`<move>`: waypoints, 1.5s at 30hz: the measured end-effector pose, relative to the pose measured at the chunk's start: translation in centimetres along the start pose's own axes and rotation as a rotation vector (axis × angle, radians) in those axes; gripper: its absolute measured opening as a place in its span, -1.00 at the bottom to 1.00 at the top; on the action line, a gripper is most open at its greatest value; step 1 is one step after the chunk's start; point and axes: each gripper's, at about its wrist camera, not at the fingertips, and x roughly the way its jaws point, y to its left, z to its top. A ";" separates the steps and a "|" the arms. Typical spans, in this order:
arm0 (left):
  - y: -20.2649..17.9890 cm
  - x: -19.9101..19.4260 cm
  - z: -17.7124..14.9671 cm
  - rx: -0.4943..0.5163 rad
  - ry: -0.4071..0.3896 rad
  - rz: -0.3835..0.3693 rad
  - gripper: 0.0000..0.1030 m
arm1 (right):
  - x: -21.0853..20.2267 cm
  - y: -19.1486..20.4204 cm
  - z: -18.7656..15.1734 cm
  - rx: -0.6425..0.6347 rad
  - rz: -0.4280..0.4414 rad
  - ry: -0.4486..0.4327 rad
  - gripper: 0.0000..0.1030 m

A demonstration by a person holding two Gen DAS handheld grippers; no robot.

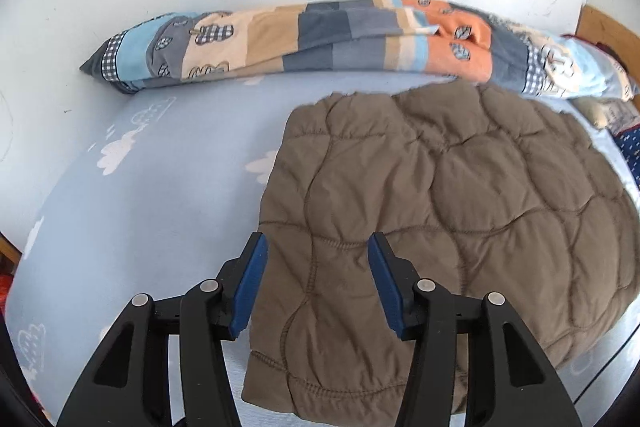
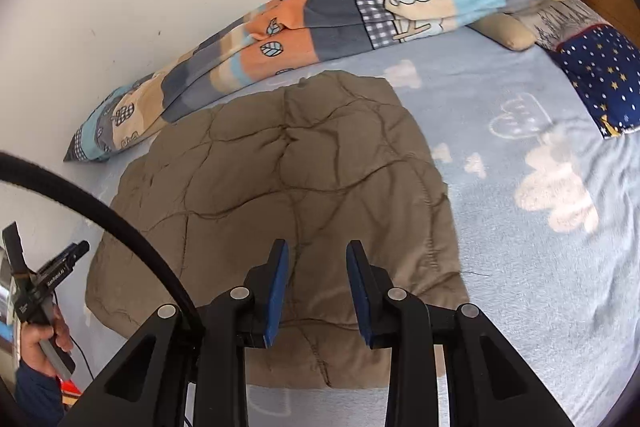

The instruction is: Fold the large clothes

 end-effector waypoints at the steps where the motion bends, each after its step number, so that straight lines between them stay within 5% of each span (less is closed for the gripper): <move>1: 0.1 0.2 0.0 0.002 0.006 0.006 -0.01 | 0.5 0.2 0.0 0.000 0.003 0.008 -0.37; 45: -0.8 3.6 -1.1 0.067 0.081 0.067 0.10 | 6.6 -0.5 -0.5 0.025 0.012 0.134 -0.36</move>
